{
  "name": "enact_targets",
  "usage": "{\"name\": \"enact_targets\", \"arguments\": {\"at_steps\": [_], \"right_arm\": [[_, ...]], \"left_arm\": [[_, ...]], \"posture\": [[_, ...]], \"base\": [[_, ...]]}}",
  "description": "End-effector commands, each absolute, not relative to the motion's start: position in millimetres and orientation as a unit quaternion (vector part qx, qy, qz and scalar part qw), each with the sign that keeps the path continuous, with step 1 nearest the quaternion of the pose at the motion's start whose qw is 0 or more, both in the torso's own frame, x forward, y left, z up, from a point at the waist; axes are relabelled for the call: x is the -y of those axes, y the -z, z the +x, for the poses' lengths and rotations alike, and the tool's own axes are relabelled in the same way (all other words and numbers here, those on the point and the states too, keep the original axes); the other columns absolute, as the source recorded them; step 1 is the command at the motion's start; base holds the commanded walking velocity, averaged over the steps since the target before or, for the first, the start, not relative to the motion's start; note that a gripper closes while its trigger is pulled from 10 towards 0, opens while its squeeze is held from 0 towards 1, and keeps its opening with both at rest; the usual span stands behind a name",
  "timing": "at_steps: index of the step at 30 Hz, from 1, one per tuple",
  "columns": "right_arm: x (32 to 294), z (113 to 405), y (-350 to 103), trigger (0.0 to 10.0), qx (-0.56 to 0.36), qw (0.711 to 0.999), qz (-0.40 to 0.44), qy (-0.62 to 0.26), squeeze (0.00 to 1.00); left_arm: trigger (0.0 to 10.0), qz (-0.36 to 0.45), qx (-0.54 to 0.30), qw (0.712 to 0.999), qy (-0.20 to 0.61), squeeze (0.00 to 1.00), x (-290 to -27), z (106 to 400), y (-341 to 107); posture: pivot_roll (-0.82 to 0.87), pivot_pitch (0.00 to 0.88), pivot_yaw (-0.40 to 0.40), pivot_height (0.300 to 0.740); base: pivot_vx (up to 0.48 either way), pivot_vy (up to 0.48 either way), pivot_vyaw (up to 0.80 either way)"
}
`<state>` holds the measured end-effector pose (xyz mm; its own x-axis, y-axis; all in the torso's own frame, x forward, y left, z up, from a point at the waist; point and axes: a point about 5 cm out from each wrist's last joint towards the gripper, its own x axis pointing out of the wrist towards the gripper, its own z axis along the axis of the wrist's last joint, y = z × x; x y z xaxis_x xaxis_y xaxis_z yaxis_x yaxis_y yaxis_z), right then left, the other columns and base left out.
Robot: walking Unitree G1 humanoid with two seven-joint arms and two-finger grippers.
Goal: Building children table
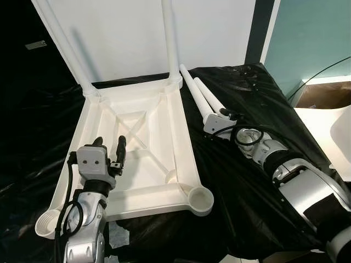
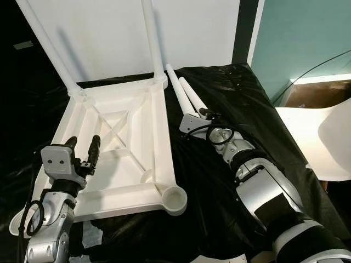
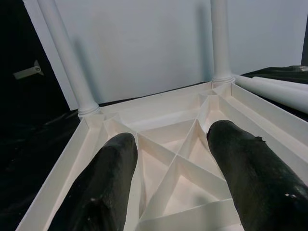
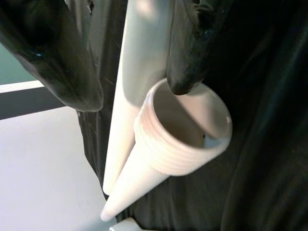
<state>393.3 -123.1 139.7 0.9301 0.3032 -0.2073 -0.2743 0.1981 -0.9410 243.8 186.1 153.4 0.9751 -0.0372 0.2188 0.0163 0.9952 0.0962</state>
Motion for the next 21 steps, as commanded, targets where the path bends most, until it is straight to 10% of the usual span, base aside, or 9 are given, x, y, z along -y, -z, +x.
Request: {"name": "enact_targets", "arguments": {"at_steps": [1,2,3,7,8,10,13,16,21], "right_arm": [[122.3,394.9,-142.8,10.0,0.019,0.765,-0.618,-0.180,0.00],[122.5,395.1,-142.9,9.2,0.020,0.762,-0.622,-0.178,0.00],[122.4,395.0,-142.4,4.4,0.019,0.761,-0.624,-0.177,0.00],[122.4,394.7,-140.3,0.0,0.013,0.761,-0.625,-0.173,0.00],[122.4,394.7,-140.3,0.0,0.013,0.761,-0.625,-0.173,0.00],[121.6,394.5,-139.4,3.9,0.013,0.761,-0.627,-0.169,0.00],[120.7,394.4,-138.9,3.5,0.012,0.762,-0.625,-0.170,0.00],[119.3,394.0,-137.7,0.0,0.012,0.765,-0.623,-0.165,0.00],[118.9,394.3,-138.4,0.0,0.014,0.771,-0.618,-0.157,0.00]], "left_arm": [[10.0,0.054,0.106,0.993,-0.005,0.00,-189.2,242.0,-153.6],[10.0,0.055,0.106,0.993,-0.005,0.00,-189.2,241.8,-153.6],[10.0,0.056,0.106,0.993,-0.006,0.00,-189.7,241.2,-153.9],[10.0,0.059,0.107,0.992,-0.011,0.00,-191.1,239.5,-155.1],[10.0,0.059,0.107,0.992,-0.011,0.00,-191.1,239.5,-155.1],[10.0,0.060,0.107,0.992,-0.012,0.00,-191.3,238.4,-155.8],[10.0,0.060,0.108,0.992,-0.012,0.00,-191.5,238.1,-156.0],[10.0,0.063,0.108,0.992,-0.012,0.00,-191.3,237.2,-157.2],[10.0,0.066,0.107,0.992,-0.010,0.00,-191.4,236.5,-157.9]], "posture": [[0.19,0.000,0.086,0.740],[0.19,0.000,0.086,0.740],[0.21,0.000,0.082,0.740],[0.23,0.000,0.077,0.740],[0.23,0.000,0.077,0.740],[0.23,0.000,0.077,0.740],[0.24,0.000,0.078,0.740],[0.25,0.000,0.081,0.740],[0.25,0.000,0.088,0.740]], "base": [[0.000,0.000,0.00],[0.000,0.000,0.00],[0.000,0.000,0.00],[0.000,0.000,0.00],[0.000,0.000,0.00],[0.000,0.000,0.00],[0.000,0.000,0.00],[0.000,0.000,0.00],[0.000,0.000,0.00]]}}
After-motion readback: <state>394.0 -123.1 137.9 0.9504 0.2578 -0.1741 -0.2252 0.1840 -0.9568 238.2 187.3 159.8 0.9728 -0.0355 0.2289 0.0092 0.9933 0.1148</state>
